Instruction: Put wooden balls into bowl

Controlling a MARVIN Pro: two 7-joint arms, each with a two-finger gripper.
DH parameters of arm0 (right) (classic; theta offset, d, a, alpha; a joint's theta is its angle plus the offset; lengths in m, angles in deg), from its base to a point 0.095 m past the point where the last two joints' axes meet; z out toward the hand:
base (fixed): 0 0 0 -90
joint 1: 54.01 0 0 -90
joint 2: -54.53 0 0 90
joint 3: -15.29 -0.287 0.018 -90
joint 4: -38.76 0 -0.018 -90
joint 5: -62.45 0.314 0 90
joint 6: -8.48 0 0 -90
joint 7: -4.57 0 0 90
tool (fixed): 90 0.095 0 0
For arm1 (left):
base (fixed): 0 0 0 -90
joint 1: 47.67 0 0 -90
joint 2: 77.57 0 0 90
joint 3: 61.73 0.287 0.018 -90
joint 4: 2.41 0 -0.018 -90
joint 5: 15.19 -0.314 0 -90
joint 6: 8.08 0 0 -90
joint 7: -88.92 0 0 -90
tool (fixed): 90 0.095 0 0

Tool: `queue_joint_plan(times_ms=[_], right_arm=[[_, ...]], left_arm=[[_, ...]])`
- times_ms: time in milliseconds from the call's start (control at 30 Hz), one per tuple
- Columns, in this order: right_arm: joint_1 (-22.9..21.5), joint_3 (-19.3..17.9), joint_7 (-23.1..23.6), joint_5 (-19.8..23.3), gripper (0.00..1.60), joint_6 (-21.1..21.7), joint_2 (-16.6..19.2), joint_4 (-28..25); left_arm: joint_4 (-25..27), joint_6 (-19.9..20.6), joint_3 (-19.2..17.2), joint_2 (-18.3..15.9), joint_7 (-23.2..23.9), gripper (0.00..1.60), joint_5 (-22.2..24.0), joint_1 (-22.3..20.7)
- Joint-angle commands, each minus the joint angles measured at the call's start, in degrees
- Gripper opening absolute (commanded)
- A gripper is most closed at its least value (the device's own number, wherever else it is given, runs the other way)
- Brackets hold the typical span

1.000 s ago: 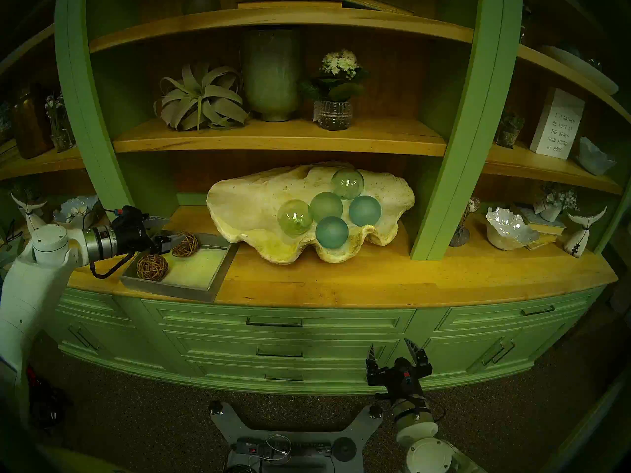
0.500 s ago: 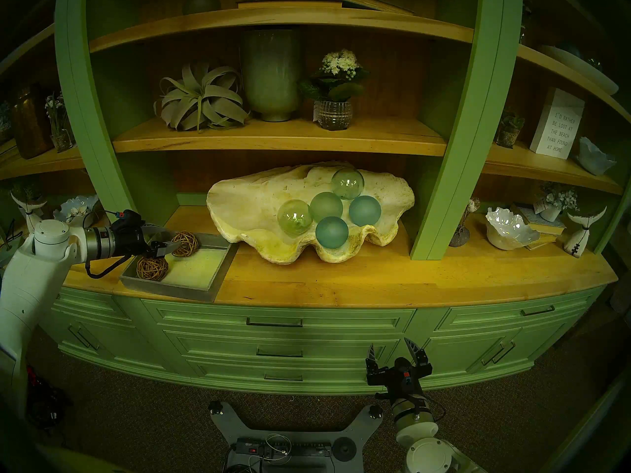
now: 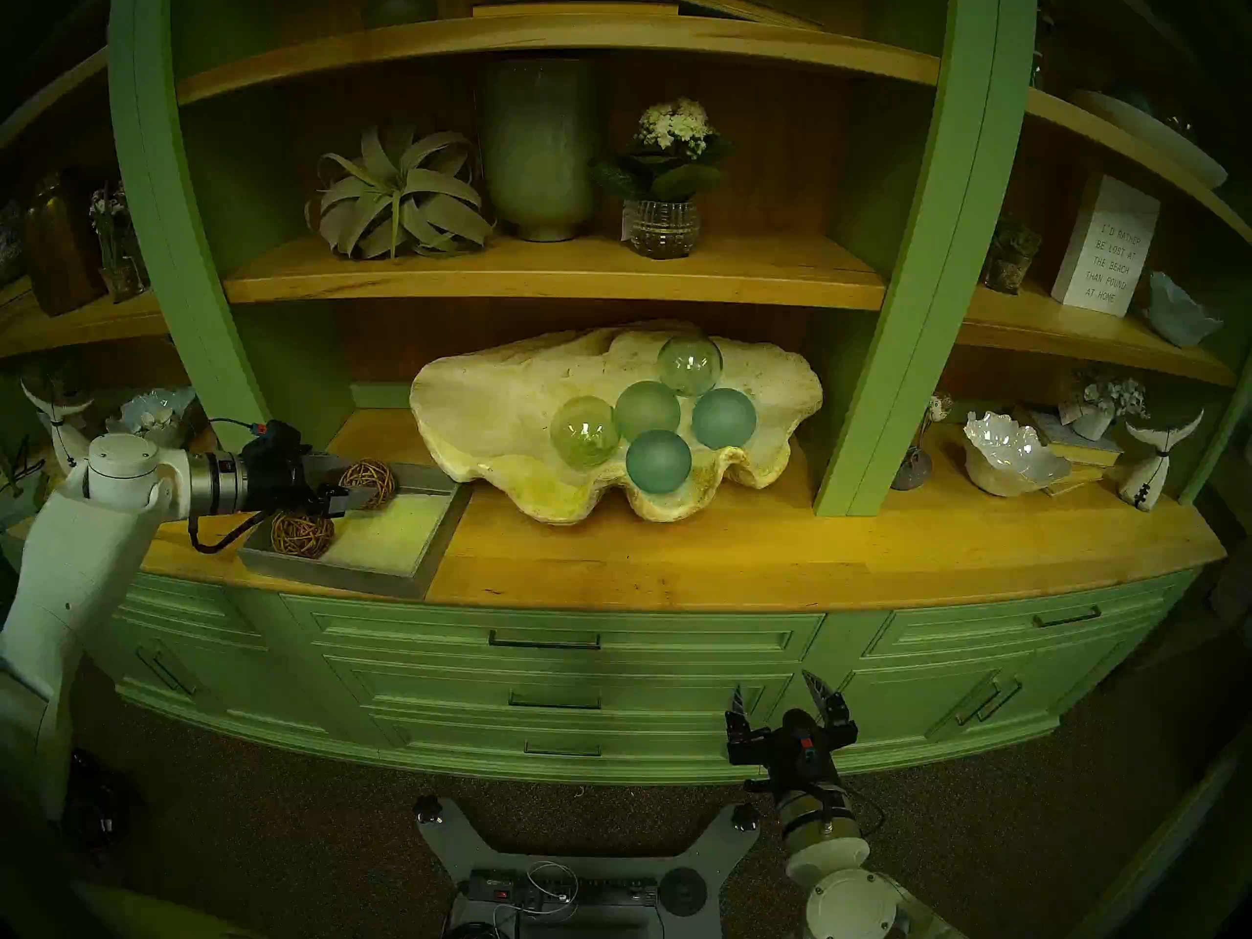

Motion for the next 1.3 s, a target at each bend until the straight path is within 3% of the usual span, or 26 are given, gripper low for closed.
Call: queue_joint_plan(times_ms=[0, 467, 600, 967, 1100, 1267], right_arm=[[-0.30, -0.16, -0.04, -0.09, 1.60, -0.40, 0.03, -1.80], [-0.20, -0.19, -0.05, -0.06, 1.60, -0.33, 0.07, -1.97], [-0.19, -0.19, -0.05, -0.06, 1.60, -0.32, 0.07, -1.99], [-0.19, -0.19, -0.05, -0.05, 1.60, -0.31, 0.08, -2.00], [-0.17, -0.20, -0.05, -0.05, 1.60, -0.29, 0.09, -2.03], [-0.11, -0.22, -0.05, -0.03, 1.60, -0.23, 0.11, -2.13]], left_arm=[[-2.31, -1.52, 0.37, 1.43, 0.86, 1.60, -1.61, -6.35], [-9.32, -4.70, 4.18, 2.64, 6.44, 1.60, -5.67, -13.04], [-8.72, -5.83, 4.69, 1.56, 7.31, 1.60, -6.86, -13.33], [-0.58, -6.05, 2.59, -3.30, 7.09, 1.60, -7.72, -7.99], [3.73, -4.80, 0.41, -5.61, 6.42, 1.60, -7.23, -3.62], [2.43, -5.04, -1.29, -5.17, 5.55, 1.60, -6.21, -1.67]])
